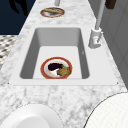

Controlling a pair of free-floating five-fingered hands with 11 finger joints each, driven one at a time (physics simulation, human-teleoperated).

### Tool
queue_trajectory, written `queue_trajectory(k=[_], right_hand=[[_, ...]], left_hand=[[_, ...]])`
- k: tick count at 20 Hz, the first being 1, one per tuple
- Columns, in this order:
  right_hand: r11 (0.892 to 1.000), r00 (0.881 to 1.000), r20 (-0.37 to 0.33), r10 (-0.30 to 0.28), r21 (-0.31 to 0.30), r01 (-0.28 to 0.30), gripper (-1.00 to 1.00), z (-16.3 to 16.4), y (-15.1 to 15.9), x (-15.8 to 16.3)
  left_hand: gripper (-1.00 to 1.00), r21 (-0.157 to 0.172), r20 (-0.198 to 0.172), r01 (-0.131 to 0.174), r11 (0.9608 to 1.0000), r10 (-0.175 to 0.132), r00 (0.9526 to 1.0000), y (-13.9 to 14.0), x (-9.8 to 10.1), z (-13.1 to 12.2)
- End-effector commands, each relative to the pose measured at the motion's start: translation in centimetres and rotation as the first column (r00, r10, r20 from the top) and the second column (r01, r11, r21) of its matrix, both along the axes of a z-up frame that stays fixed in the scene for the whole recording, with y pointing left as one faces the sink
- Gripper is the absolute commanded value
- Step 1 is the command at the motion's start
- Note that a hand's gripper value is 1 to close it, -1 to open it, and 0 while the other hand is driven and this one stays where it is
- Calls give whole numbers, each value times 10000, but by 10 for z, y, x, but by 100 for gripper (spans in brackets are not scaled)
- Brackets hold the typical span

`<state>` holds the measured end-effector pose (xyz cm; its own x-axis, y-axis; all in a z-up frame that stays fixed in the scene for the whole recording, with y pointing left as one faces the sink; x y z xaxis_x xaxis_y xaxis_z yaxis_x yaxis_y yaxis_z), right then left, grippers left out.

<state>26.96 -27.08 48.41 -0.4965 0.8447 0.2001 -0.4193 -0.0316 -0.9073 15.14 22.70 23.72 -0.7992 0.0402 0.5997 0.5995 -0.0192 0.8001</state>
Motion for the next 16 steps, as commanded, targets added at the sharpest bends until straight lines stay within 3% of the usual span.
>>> queue_trajectory(k=[1, 7, 16], right_hand=[[9975, 9961, 534, -706, 20, 706, -100, -8, 7, 11], [9947, 9889, 1327, -661, -698, 759, -100, -21, 34, 34], [9864, 9888, 1233, -841, -1307, 1001, -100, -71, 98, 73]], left_hand=[[0, 0, 0, 0, 10000, 0, 10000, 0, 0, 0], [0, 0, 0, 0, 10000, 0, 10000, 0, 0, 0], [0, 0, 0, 0, 10000, 0, 10000, 0, 0, 0]])
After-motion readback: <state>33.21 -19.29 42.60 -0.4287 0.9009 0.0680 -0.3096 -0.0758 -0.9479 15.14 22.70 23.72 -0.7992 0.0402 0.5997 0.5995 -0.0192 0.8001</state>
